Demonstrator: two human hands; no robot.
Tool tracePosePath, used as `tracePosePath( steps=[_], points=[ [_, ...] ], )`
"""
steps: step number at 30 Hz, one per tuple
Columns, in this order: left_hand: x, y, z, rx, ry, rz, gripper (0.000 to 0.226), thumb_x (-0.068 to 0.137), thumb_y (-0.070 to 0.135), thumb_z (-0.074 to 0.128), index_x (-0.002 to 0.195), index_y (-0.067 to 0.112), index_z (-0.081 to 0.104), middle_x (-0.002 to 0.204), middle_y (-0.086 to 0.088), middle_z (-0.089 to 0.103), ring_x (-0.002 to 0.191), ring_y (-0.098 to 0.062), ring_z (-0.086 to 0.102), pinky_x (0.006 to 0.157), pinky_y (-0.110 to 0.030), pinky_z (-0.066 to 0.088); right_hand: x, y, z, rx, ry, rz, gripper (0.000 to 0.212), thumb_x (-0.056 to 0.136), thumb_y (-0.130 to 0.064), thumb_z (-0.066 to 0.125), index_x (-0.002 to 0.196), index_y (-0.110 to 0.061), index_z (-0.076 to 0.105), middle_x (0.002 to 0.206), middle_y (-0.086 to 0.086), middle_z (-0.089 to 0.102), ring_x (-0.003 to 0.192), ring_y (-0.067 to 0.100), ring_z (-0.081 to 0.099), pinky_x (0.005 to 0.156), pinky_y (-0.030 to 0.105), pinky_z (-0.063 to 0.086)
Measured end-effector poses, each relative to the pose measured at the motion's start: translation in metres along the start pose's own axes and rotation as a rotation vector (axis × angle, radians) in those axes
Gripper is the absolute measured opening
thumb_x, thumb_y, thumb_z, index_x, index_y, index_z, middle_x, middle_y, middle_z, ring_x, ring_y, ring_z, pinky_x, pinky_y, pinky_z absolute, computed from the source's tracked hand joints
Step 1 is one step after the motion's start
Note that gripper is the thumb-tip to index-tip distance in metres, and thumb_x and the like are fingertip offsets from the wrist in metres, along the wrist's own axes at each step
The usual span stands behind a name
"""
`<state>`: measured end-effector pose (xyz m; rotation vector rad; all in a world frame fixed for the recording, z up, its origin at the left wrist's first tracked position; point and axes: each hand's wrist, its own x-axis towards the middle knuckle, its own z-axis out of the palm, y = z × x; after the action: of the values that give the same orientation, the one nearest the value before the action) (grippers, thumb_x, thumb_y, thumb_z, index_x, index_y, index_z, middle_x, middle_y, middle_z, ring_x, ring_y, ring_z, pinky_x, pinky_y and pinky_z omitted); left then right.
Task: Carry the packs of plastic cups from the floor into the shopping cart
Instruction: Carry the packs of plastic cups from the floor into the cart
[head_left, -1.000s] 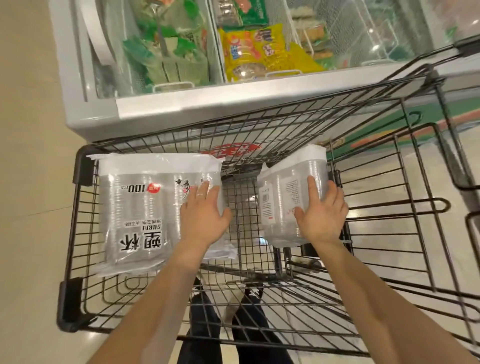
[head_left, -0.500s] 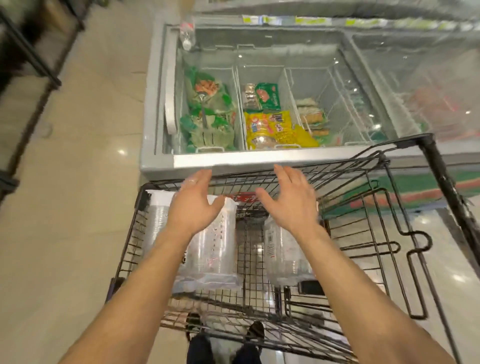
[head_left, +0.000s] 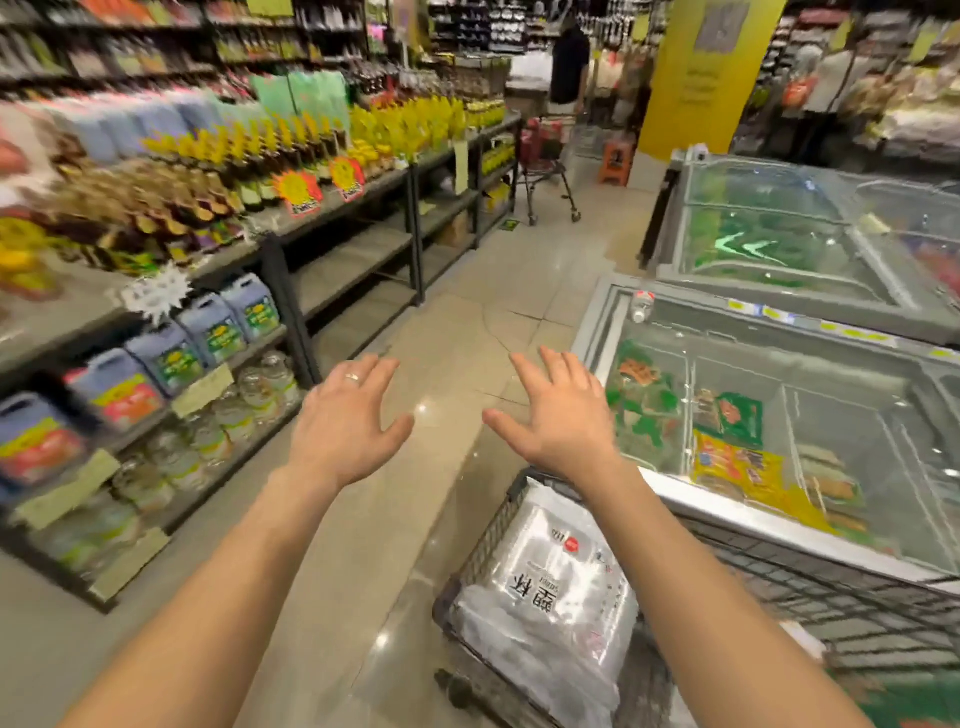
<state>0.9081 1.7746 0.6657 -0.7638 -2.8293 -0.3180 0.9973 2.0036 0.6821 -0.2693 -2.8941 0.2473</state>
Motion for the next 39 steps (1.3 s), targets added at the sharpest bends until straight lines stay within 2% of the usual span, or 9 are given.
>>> tracePosePath(
  steps=[7, 16, 21, 23, 25, 27, 31, 36, 39],
  points=[
    [-0.132, -0.195, -0.099, 0.109, 0.071, -0.279, 0.082, 0.078, 0.064, 0.036, 0.148, 0.022, 0.037, 0.151, -0.007, 0.04, 0.137, -0.029, 0.037, 0.108, -0.044, 0.038, 0.009, -0.25, 0.019, 0.054, -0.004, -0.297, 0.081, 0.085, -0.07, 0.045, 0.153, -0.033, 0.02, 0.16, 0.005, 0.021, 0.147, 0.029, 0.015, 0.115, 0.044, 0.02],
    [-0.314, -0.406, -0.191, 0.178, 0.097, -0.686, 0.085, 0.075, 0.069, 0.025, 0.149, 0.029, 0.032, 0.156, -0.001, 0.031, 0.142, -0.025, 0.027, 0.111, -0.041, 0.033, -0.016, -0.555, 0.063, 0.191, -0.041, -0.701, 0.072, 0.087, -0.063, 0.049, 0.148, -0.026, 0.035, 0.155, 0.006, 0.033, 0.143, 0.026, 0.027, 0.113, 0.044, 0.028],
    [-0.379, -0.496, -0.22, 0.201, 0.109, -0.875, 0.075, 0.085, 0.065, 0.039, 0.15, 0.028, 0.03, 0.157, 0.0, 0.029, 0.143, -0.023, 0.027, 0.111, -0.041, 0.032, -0.014, -0.686, 0.098, 0.205, -0.083, -0.886, 0.083, 0.077, -0.072, 0.031, 0.146, -0.026, 0.039, 0.149, 0.008, 0.041, 0.139, 0.028, 0.034, 0.109, 0.044, 0.035],
    [-0.393, -0.53, -0.228, 0.234, 0.097, -0.927, 0.088, 0.074, 0.073, 0.023, 0.148, 0.028, 0.032, 0.154, -0.001, 0.034, 0.139, -0.023, 0.033, 0.109, -0.039, 0.035, -0.004, -0.733, 0.115, 0.212, -0.11, -0.943, 0.086, 0.075, -0.073, 0.028, 0.148, -0.027, 0.035, 0.152, 0.007, 0.038, 0.141, 0.027, 0.031, 0.112, 0.044, 0.032],
    [-0.4, -0.567, -0.232, 0.254, 0.095, -0.98, 0.093, 0.069, 0.073, 0.017, 0.149, 0.029, 0.032, 0.154, -0.001, 0.034, 0.139, -0.024, 0.033, 0.11, -0.039, 0.034, 0.011, -0.78, 0.134, 0.235, -0.149, -0.988, 0.082, 0.08, -0.071, 0.037, 0.15, -0.029, 0.03, 0.155, 0.005, 0.033, 0.143, 0.027, 0.027, 0.114, 0.044, 0.027],
    [-0.403, -0.609, -0.235, 0.263, 0.097, -1.043, 0.087, 0.074, 0.071, 0.024, 0.15, 0.029, 0.03, 0.156, -0.001, 0.033, 0.142, -0.025, 0.031, 0.112, -0.04, 0.032, 0.031, -0.826, 0.153, 0.245, -0.155, -1.036, 0.08, 0.083, -0.068, 0.044, 0.151, -0.029, 0.028, 0.156, 0.004, 0.03, 0.144, 0.026, 0.025, 0.115, 0.043, 0.024],
    [-0.386, -0.697, -0.244, 0.28, 0.088, -1.119, 0.084, 0.076, 0.068, 0.028, 0.15, 0.028, 0.03, 0.157, -0.001, 0.031, 0.144, -0.023, 0.027, 0.113, -0.039, 0.031, 0.083, -0.919, 0.188, 0.291, -0.189, -1.099, 0.083, 0.079, -0.07, 0.037, 0.15, -0.029, 0.029, 0.155, 0.004, 0.032, 0.143, 0.026, 0.027, 0.115, 0.043, 0.026],
    [-0.353, -0.808, -0.258, 0.274, 0.155, -1.184, 0.07, 0.088, 0.06, 0.049, 0.149, 0.029, 0.032, 0.156, 0.002, 0.032, 0.144, -0.021, 0.028, 0.113, -0.038, 0.031, 0.154, -1.025, 0.219, 0.349, -0.2, -1.165, 0.074, 0.086, -0.063, 0.048, 0.149, -0.031, 0.029, 0.154, 0.001, 0.033, 0.142, 0.022, 0.026, 0.113, 0.038, 0.023],
    [-0.336, -0.863, -0.265, 0.286, 0.153, -1.219, 0.072, 0.088, 0.058, 0.052, 0.15, 0.029, 0.031, 0.157, 0.004, 0.029, 0.144, -0.021, 0.027, 0.114, -0.036, 0.03, 0.191, -1.08, 0.231, 0.34, -0.227, -1.208, 0.076, 0.085, -0.064, 0.043, 0.15, -0.03, 0.027, 0.155, 0.001, 0.031, 0.142, 0.023, 0.025, 0.112, 0.038, 0.023]
  ],
)
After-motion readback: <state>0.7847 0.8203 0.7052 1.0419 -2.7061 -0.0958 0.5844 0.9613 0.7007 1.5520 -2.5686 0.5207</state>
